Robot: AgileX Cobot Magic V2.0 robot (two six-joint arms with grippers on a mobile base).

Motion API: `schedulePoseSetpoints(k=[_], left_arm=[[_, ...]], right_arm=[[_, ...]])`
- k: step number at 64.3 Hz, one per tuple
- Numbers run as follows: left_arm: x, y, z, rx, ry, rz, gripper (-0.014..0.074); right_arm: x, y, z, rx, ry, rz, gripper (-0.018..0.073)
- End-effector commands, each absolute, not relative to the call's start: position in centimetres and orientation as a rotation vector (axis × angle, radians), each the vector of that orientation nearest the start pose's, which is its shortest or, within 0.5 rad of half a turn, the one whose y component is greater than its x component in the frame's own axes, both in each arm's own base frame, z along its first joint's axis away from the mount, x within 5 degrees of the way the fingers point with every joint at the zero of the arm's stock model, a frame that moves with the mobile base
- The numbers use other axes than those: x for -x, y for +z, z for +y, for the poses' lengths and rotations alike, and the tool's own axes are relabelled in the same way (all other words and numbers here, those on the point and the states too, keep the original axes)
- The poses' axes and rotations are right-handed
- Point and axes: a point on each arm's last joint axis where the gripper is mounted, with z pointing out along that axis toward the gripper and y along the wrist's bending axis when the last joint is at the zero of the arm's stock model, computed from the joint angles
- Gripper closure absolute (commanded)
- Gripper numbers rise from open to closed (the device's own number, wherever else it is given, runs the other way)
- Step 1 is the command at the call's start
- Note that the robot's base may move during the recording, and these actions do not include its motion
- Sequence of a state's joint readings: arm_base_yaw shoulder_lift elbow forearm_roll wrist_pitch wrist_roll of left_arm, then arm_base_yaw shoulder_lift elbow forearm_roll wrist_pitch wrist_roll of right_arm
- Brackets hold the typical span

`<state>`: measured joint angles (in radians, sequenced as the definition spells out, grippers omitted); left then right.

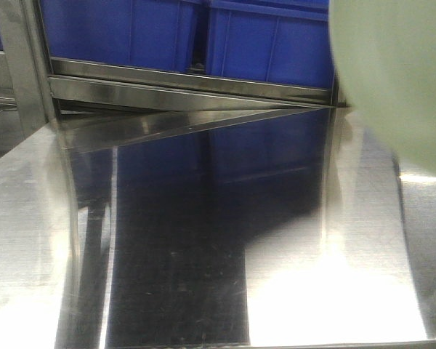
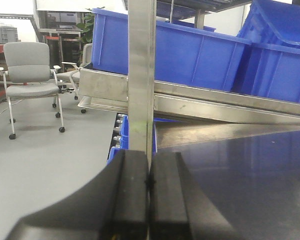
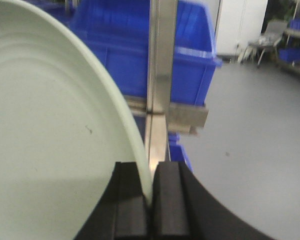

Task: Place green plate on second shelf with right arm
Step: 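Raise the held plate upright beside the right gripper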

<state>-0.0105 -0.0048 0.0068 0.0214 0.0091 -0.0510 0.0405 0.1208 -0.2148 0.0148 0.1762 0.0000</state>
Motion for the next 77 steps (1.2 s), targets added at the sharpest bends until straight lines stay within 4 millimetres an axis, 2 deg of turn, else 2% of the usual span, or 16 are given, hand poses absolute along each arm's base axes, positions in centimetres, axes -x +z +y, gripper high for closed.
schedulePoseSetpoints(k=[1, 6, 16, 77], left_arm=[[-5.6, 20.5, -0.1, 0.015, -0.049, 1.434, 0.0466], [-5.6, 20.5, -0.1, 0.015, -0.049, 1.434, 0.0466], [-5.6, 20.5, -0.1, 0.015, -0.049, 1.434, 0.0466], [-5.6, 20.5, -0.1, 0.015, -0.049, 1.434, 0.0466]], right_arm=[[-5.7, 26.4, 0.2, 0.005, 0.049, 1.402, 0.0503], [-5.5, 25.3, 0.2, 0.004, 0.049, 1.353, 0.0503], [-5.0, 24.7, 0.1, 0.001, 0.047, 1.236, 0.0503], [-5.1, 24.3, 0.1, 0.002, 0.047, 1.247, 0.0503]])
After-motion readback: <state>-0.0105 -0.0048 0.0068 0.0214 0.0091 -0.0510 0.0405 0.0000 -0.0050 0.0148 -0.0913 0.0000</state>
